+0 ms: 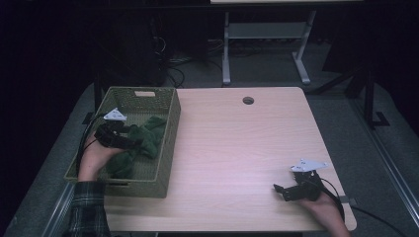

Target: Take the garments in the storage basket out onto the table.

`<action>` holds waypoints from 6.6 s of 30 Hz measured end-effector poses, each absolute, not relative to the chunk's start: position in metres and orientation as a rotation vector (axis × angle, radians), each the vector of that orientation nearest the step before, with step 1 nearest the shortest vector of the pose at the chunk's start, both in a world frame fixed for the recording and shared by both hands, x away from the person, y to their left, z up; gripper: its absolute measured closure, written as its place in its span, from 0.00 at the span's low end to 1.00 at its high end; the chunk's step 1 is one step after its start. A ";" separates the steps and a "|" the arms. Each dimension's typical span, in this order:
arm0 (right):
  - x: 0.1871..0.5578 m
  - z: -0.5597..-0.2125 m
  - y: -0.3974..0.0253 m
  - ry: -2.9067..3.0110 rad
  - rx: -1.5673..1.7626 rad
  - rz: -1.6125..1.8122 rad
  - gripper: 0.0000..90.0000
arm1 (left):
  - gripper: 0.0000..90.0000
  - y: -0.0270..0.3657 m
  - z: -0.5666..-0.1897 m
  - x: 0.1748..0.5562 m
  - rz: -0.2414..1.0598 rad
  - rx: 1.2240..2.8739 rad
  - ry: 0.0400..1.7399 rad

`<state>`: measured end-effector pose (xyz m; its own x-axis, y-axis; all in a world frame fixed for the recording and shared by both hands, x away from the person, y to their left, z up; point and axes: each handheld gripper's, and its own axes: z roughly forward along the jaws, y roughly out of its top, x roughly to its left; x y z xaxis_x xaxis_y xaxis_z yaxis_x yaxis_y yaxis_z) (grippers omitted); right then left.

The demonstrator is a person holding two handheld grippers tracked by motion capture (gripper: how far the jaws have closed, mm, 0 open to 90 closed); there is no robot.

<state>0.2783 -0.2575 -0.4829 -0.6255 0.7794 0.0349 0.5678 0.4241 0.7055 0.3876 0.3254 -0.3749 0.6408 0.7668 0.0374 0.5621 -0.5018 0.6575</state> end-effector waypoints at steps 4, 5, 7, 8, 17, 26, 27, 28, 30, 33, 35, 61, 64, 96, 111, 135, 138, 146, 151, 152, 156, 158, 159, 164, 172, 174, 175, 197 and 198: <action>0.278 -0.483 -0.257 2.385 1.165 1.009 0.03 | 0.32 0.327 -0.382 0.390 0.418 2.268 1.046; 0.278 -0.483 -0.257 2.385 1.165 1.009 0.03 | 0.32 0.328 -0.383 0.390 0.419 2.274 1.048; 0.278 -0.483 -0.257 2.385 1.164 1.009 0.03 | 0.33 0.329 -0.387 0.391 0.407 2.292 1.062; 0.278 -0.483 -0.257 2.385 1.164 1.009 0.03 | 0.33 0.329 -0.389 0.392 0.406 2.296 1.066; 0.278 -0.483 -0.257 2.385 1.165 1.009 0.03 | 0.41 0.330 -0.400 0.394 0.377 2.353 1.081; 0.278 -0.483 -0.257 2.384 1.164 1.009 0.03 | 0.80 0.332 -0.400 0.394 0.345 2.371 1.067; 0.278 -0.483 -0.257 2.385 1.165 1.009 0.03 | 0.84 0.333 -0.399 0.394 0.340 2.364 1.070; 0.278 -0.483 -0.257 2.385 1.165 1.009 0.03 | 0.86 0.333 -0.398 0.394 0.335 2.358 1.073; 0.278 -0.483 -0.257 2.385 1.165 1.009 0.03 | 0.91 0.334 -0.395 0.393 0.330 2.332 1.100; 0.278 -0.483 -0.257 2.385 1.165 1.009 0.03 | 0.94 0.335 -0.389 0.392 0.320 2.287 1.122; 0.278 -0.483 -0.257 2.385 1.165 1.009 0.03 | 0.94 0.336 -0.385 0.391 0.312 2.251 1.125; 0.279 -0.483 -0.257 2.380 1.170 1.008 0.03 | 0.96 0.333 -0.324 0.370 0.346 1.949 1.070; 0.279 -0.483 -0.257 2.380 1.169 1.007 0.03 | 0.96 0.334 -0.313 0.368 0.351 1.913 1.057; 0.278 -0.483 -0.257 2.378 1.172 1.008 0.03 | 0.96 0.289 -0.210 0.361 0.333 1.823 0.793; 0.278 -0.483 -0.256 2.369 1.193 1.003 0.03 | 0.96 0.228 -0.213 0.359 0.287 1.838 0.703; 0.278 -0.483 -0.256 2.369 1.195 1.004 0.03 | 0.96 0.123 -0.254 0.361 0.171 1.889 0.619; 0.278 -0.483 -0.256 2.370 1.196 1.004 0.03 | 0.96 0.112 -0.262 0.362 0.165 1.902 0.620; 0.278 -0.483 -0.256 2.363 1.200 1.002 0.03 | 0.96 0.085 -0.291 0.366 0.115 1.930 0.628; 0.278 -0.483 -0.256 2.363 1.200 1.002 0.03 | 0.96 0.071 -0.311 0.367 0.069 1.935 0.642; 0.278 -0.483 -0.256 2.363 1.200 1.002 0.03 | 0.96 0.069 -0.315 0.368 0.061 1.934 0.648; 0.278 -0.483 -0.256 2.363 1.200 1.002 0.03 | 0.96 0.057 -0.336 0.371 0.015 1.956 0.659; 0.278 -0.483 -0.256 2.364 1.198 1.001 0.03 | 0.96 0.051 -0.349 0.373 -0.009 1.975 0.669; 0.278 -0.483 -0.256 2.365 1.202 1.001 0.03 | 0.96 0.048 -0.355 0.374 -0.025 1.975 0.675; 0.278 -0.483 -0.256 2.365 1.201 1.002 0.03 | 0.96 0.039 -0.381 0.380 -0.063 2.009 0.701; 0.278 -0.483 -0.256 2.365 1.201 1.002 0.03 | 0.96 0.029 -0.415 0.393 -0.060 2.072 0.730; 0.278 -0.483 -0.256 2.364 1.202 1.003 0.03 | 0.96 0.028 -0.422 0.395 -0.051 2.084 0.730; 0.278 -0.483 -0.256 2.365 1.201 1.002 0.03 | 0.96 0.026 -0.426 0.396 -0.051 2.091 0.735; 0.278 -0.483 -0.256 2.367 1.197 1.000 0.03 | 0.59 0.040 -0.400 0.356 0.034 2.130 0.589; 0.278 -0.483 -0.256 2.367 1.197 1.000 0.03 | 0.60 0.040 -0.400 0.356 0.034 2.130 0.589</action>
<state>0.2778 -0.2559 -0.4828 -0.6052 0.7951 0.0388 0.5822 0.4088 0.7028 0.3562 0.0400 -0.4004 0.8864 0.4223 -0.1898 0.3973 -0.4832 0.7801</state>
